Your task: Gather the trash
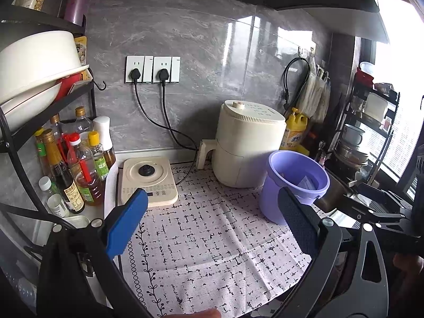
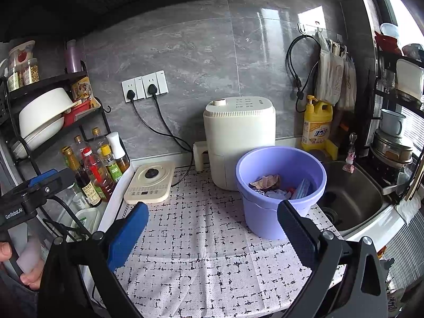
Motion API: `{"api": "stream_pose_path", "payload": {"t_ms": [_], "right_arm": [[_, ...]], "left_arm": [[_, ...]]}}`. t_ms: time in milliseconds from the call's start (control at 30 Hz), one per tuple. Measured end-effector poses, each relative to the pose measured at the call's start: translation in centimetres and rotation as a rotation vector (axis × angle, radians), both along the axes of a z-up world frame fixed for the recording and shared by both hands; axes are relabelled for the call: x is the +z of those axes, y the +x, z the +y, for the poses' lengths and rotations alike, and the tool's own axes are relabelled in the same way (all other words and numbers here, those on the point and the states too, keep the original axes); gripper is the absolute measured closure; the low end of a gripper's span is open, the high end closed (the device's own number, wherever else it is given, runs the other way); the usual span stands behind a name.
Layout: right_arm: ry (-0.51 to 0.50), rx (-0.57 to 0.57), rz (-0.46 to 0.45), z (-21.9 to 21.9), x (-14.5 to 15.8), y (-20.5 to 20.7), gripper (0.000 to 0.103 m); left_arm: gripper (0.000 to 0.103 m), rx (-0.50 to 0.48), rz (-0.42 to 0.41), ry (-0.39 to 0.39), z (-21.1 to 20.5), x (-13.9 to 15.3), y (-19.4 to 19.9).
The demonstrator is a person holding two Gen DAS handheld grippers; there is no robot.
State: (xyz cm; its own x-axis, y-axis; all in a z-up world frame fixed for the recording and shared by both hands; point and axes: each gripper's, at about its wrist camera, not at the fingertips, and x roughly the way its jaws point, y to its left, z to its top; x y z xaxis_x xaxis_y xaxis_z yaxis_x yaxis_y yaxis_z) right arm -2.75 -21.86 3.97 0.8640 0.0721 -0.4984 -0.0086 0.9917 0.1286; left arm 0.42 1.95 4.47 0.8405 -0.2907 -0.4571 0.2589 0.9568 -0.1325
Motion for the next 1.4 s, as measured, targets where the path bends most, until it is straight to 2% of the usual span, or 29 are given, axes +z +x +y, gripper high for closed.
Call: {"api": "stream_pose_path", "payload": {"t_ms": [1400], "right_arm": [[-0.021, -0.030, -0.013, 0.9, -0.1, -1.3, 0.008]], "left_arm": [[0.006, -0.024, 0.007, -0.007, -0.4, -0.5, -0.3]]}}
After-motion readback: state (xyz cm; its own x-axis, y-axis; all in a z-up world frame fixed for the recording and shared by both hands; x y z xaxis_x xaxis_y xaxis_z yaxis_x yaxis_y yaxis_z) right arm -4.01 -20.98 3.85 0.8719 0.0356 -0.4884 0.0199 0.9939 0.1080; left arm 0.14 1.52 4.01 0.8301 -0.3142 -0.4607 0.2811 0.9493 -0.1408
